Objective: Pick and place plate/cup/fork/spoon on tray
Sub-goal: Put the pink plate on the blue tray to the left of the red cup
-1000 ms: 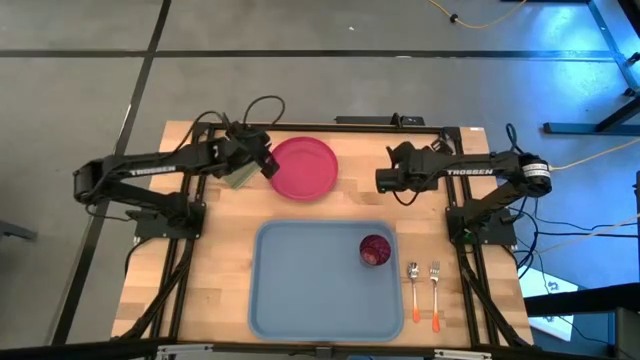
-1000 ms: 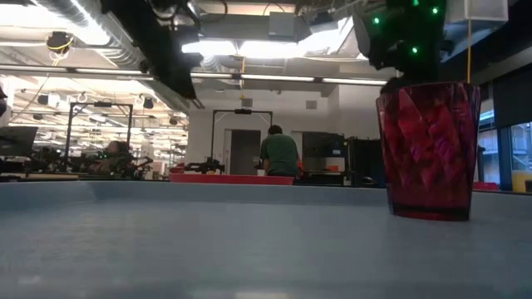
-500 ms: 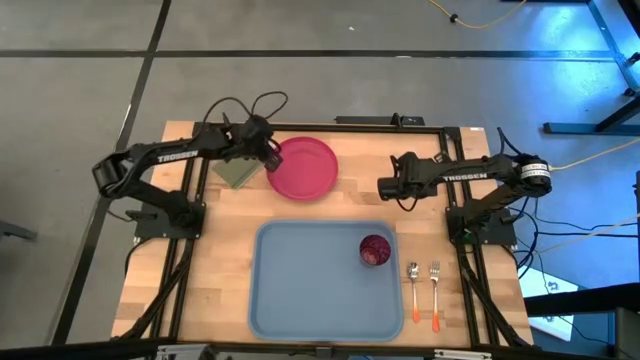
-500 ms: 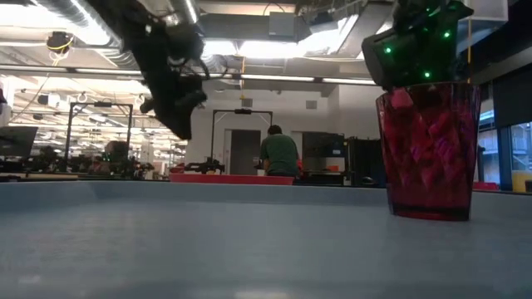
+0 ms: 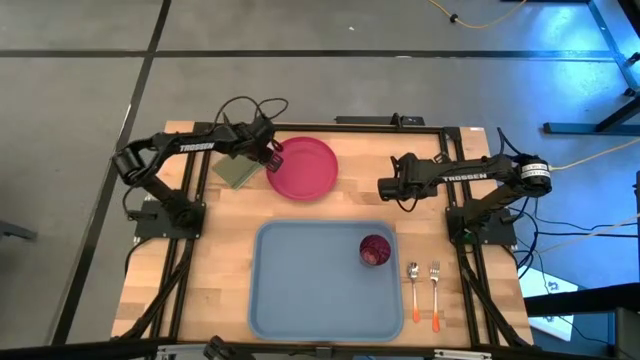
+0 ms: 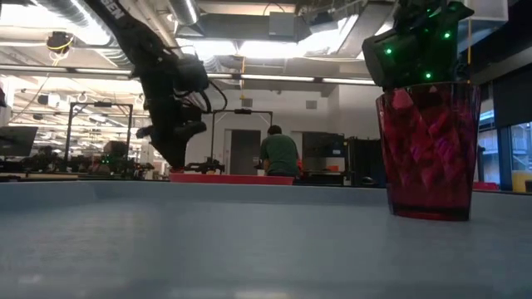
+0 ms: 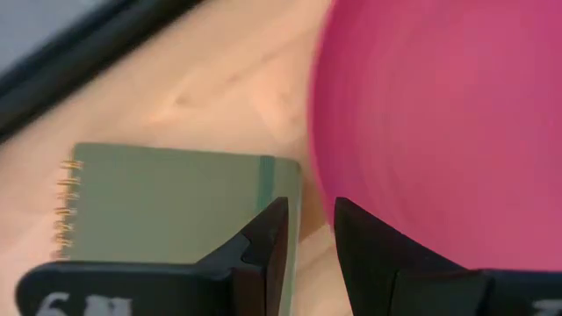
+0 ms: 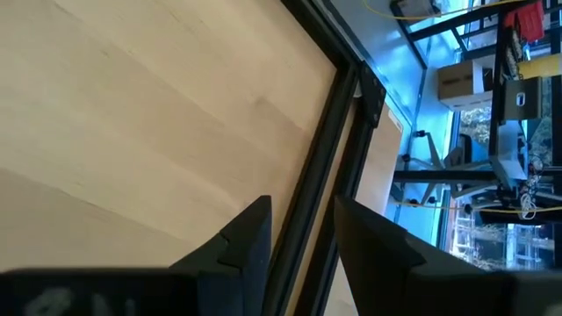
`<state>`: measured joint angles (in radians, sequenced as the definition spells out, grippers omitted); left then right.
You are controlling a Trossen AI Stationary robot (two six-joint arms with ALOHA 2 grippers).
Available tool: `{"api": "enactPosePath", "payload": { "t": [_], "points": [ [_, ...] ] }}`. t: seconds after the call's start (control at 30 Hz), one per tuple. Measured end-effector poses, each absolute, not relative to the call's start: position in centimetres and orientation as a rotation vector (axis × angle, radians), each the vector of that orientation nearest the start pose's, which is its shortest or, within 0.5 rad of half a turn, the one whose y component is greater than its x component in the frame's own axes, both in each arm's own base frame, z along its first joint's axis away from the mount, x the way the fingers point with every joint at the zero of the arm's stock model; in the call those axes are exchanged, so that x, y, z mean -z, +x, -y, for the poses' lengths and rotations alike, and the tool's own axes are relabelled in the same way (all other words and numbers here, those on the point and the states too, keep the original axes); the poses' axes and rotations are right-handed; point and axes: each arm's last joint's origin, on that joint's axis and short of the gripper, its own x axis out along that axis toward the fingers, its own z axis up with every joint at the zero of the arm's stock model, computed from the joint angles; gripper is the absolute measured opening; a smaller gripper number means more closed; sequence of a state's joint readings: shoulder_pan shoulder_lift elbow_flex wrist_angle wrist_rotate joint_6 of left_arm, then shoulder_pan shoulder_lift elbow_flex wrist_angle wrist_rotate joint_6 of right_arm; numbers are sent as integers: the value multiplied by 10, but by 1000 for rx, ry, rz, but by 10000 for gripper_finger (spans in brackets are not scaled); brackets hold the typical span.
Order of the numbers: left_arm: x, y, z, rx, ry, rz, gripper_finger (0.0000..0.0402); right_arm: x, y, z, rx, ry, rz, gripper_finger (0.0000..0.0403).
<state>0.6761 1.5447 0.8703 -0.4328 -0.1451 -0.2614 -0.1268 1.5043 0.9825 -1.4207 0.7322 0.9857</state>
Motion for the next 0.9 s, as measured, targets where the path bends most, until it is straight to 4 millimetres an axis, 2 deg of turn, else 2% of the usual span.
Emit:
{"api": "enactPosePath", "payload": {
  "t": [0.37,0.53,0.63,0.8,0.9],
  "points": [
    [-152,231,-176,-870,-563,-1074,88,-214,208,46,1360,59,-1371,132],
    [-148,235,-172,-851,-545,-1094,84,-214,208,46,1360,58,-1372,132],
    [-148,238,-169,-845,-522,-1090,67,-214,208,46,1357,56,-1374,132],
    [-150,242,-170,-833,-468,-1068,13,-214,208,46,1360,58,-1372,132],
    [-152,245,-172,-832,-445,-1027,9,-214,208,46,1360,58,-1371,132]
  ]
}}
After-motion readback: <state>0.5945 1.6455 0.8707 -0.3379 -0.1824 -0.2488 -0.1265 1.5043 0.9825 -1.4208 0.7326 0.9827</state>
